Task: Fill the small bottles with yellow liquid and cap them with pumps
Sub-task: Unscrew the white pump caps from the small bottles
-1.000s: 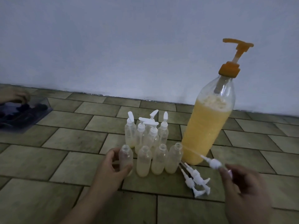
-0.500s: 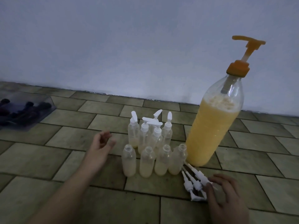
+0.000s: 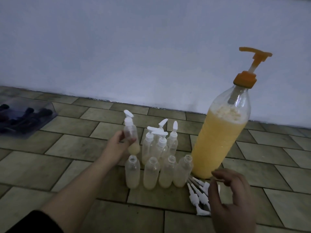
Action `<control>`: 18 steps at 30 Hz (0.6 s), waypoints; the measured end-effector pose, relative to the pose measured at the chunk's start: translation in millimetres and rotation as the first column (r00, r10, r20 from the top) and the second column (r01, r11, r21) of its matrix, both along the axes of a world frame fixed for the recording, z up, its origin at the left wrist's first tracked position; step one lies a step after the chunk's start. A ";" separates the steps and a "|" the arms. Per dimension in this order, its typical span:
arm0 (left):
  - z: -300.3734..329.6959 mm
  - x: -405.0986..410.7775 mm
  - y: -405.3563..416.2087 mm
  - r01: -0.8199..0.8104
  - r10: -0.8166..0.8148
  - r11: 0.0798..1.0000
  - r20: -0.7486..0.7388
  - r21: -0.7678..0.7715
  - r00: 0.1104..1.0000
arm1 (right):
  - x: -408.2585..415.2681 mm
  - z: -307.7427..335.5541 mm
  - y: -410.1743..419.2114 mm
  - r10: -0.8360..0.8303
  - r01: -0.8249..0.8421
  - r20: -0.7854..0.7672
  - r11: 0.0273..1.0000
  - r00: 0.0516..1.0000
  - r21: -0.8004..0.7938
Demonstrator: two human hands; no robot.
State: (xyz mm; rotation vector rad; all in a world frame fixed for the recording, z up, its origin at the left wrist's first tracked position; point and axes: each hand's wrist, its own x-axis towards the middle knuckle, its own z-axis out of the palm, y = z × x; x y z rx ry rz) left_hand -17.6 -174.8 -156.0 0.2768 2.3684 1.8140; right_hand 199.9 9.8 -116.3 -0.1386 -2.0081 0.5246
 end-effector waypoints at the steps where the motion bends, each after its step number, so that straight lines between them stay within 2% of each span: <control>1: 8.6 5.4 -5.2 -0.041 0.043 0.997 -0.024 0.072 0.999 | -3.3 -3.0 5.4 0.057 -0.057 -0.011 0.992 0.998 -0.113; 4: 42.1 25.1 -16.3 -0.041 0.078 0.968 -0.143 0.248 0.987 | -5.8 28.5 -1.0 0.128 -0.115 0.050 0.972 0.991 -0.205; 6: 67.7 42.0 -15.8 0.009 0.055 0.964 -0.233 0.265 0.971 | -13.6 63.9 -13.1 0.272 -0.232 0.072 0.909 0.960 -0.347; 8: 85.4 56.6 -13.2 0.035 0.035 0.975 -0.308 0.218 0.951 | -29.3 92.3 -22.6 0.393 -0.277 0.118 0.801 0.912 -0.531; 9: 91.0 62.7 -12.3 0.036 0.029 0.983 -0.348 0.181 0.937 | -38.3 102.4 -25.5 0.469 -0.298 0.118 0.715 0.875 -0.633; 11: 99.7 76.2 -10.4 0.033 0.014 0.994 -0.413 0.107 0.910 | -52.3 117.3 -34.0 0.567 -0.336 0.072 0.579 0.820 -0.743; 14: 109.2 98.5 -5.5 0.062 -0.034 0.997 -0.423 0.052 0.905 | -65.3 121.9 -44.6 0.525 -0.313 0.050 0.579 0.850 -0.753; 16: 113.1 110.6 -3.4 0.157 -0.100 0.980 -0.379 0.122 0.920 | -66.9 120.5 -46.2 0.486 -0.282 0.054 0.590 0.872 -0.757; 18: 116.0 114.3 -4.9 0.238 -0.170 0.941 -0.270 0.239 0.948 | -64.9 120.9 -42.7 0.500 -0.274 0.070 0.580 0.863 -0.767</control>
